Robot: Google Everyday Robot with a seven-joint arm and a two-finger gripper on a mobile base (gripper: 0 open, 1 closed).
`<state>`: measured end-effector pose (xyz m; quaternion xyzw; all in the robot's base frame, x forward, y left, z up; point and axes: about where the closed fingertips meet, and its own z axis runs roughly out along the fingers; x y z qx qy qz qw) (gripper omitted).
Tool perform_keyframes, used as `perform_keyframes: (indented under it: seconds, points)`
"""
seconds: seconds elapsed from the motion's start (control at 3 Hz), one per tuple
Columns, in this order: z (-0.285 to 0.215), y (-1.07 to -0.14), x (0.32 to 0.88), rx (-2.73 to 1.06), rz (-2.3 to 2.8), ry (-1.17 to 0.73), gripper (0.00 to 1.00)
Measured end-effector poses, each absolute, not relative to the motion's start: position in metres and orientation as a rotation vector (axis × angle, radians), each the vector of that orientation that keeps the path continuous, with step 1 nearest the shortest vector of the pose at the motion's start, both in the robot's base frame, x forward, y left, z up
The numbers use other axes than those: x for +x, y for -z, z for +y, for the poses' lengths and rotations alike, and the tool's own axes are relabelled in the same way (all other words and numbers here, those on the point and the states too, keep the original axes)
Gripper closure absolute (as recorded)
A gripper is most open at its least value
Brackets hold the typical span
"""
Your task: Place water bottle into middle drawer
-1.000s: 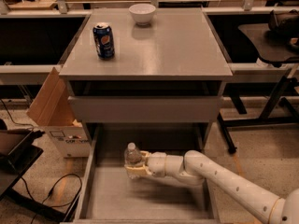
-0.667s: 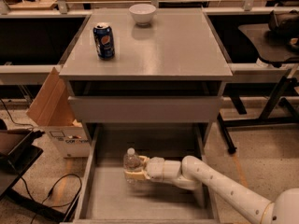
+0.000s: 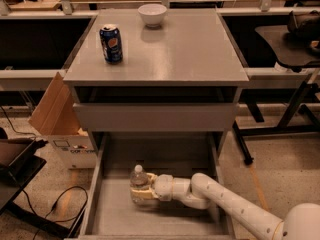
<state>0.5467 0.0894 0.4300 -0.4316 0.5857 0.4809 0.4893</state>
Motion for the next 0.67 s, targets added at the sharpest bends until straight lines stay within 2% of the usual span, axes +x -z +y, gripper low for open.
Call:
perform_keyframes:
  seconds: [0.67]
  points:
    - [0.0937,-0.4306,0.5452,-1.052,1.419,-1.176,0.41]
